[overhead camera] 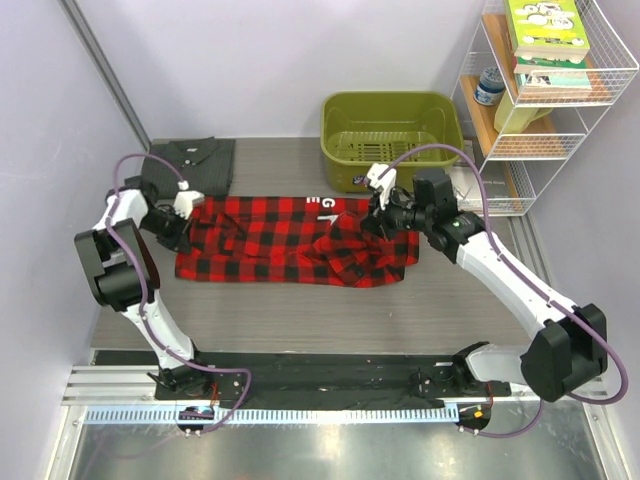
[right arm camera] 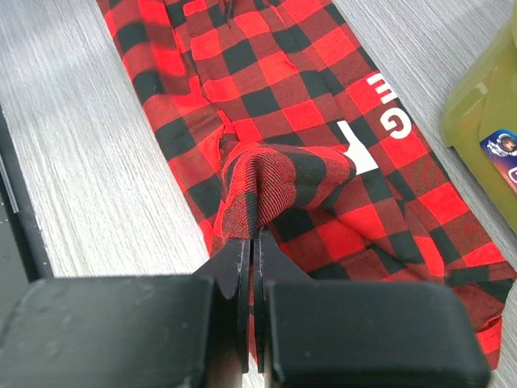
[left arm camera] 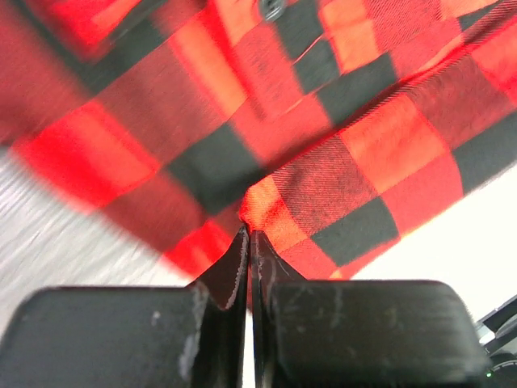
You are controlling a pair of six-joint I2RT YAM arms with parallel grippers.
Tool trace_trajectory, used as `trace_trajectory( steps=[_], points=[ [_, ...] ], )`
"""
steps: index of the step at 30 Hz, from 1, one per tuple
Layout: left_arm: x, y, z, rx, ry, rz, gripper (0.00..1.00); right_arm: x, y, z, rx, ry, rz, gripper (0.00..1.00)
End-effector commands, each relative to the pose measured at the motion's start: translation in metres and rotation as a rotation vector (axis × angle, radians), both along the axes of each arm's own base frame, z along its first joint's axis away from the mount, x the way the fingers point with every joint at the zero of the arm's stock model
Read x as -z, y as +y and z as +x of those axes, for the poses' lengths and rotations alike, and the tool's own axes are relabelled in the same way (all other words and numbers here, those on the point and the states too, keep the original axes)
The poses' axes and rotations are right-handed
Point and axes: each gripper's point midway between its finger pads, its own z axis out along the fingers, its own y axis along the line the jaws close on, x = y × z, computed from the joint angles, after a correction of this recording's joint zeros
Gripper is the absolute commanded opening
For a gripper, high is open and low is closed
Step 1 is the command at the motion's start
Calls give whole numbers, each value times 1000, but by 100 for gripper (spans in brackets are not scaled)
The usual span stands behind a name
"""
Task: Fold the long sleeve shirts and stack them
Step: Fold the shirt
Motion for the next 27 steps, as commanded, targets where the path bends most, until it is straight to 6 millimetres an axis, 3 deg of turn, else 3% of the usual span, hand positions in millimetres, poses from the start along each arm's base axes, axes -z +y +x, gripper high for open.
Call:
trace_trajectory(
  steps=[1, 13, 18, 23, 27],
  points=[
    [-34, 13, 0, -19, -115, -30, 0, -16, 7, 12, -13, -54, 3, 1],
    [-20, 14, -1, -12, -164, -86, 1, -7, 2, 49, 97, -28, -58, 1],
    [-35, 4, -6, 55, -250, -130, 0, -36, -8, 26, 51, -103, -5, 1],
    [-54, 8, -4, 49, -327, -208, 0, -25, -19, 2, -6, -140, -60, 1],
    [-67, 6, 3, 52, -374, -261, 0, -19, -26, -1, 6, -160, -90, 1]
  ],
)
